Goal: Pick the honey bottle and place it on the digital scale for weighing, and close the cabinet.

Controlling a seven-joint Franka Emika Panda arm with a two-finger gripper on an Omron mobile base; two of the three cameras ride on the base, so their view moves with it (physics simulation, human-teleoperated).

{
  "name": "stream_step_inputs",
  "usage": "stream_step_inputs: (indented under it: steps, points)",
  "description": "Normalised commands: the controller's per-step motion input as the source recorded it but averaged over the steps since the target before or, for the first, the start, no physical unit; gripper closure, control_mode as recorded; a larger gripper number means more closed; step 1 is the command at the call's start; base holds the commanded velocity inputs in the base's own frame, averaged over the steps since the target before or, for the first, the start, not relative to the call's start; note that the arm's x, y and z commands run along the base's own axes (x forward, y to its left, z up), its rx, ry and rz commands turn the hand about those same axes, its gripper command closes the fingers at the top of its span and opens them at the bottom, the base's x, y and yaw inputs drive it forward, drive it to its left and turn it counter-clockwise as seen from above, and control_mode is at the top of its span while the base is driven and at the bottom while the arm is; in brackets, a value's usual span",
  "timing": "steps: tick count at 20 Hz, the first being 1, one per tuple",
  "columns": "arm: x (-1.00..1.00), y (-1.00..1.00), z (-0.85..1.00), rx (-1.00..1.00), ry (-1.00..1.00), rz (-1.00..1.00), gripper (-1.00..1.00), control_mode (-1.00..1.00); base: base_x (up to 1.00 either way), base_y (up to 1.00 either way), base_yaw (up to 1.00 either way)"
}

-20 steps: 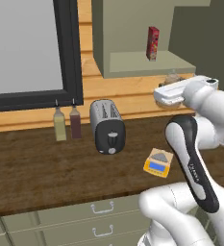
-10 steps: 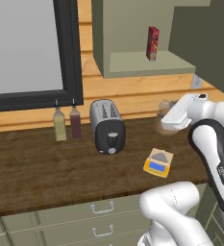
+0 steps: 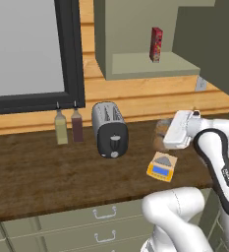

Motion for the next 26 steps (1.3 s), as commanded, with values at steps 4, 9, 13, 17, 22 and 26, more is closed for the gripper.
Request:
stream_step_inputs:
  steps: [4,9,13,17,22,26]
  points:
    - [0.38,0.0,-0.33,0.04,0.07,0.07,1.0,-1.0,0.0,0.0,0.0]
    - [0.36,-0.33,-0.18,0.0,0.22,0.07,1.0,-1.0,0.0,0.0,0.0]
    - [0.09,-0.53,-0.33,0.0,0.07,0.12,1.0,-1.0,0.0,0.0,0.0]
    - [0.16,-0.31,-0.39,0.0,0.0,0.13,1.0,-1.0,0.0,0.0,0.0]
    - [0.16,-0.41,-0.22,0.01,0.0,0.11,1.0,-1.0,0.0,0.0,0.0]
    - [0.08,-0.23,-0.31,0.0,0.0,0.04,1.0,-1.0,0.0,0.0,0.0]
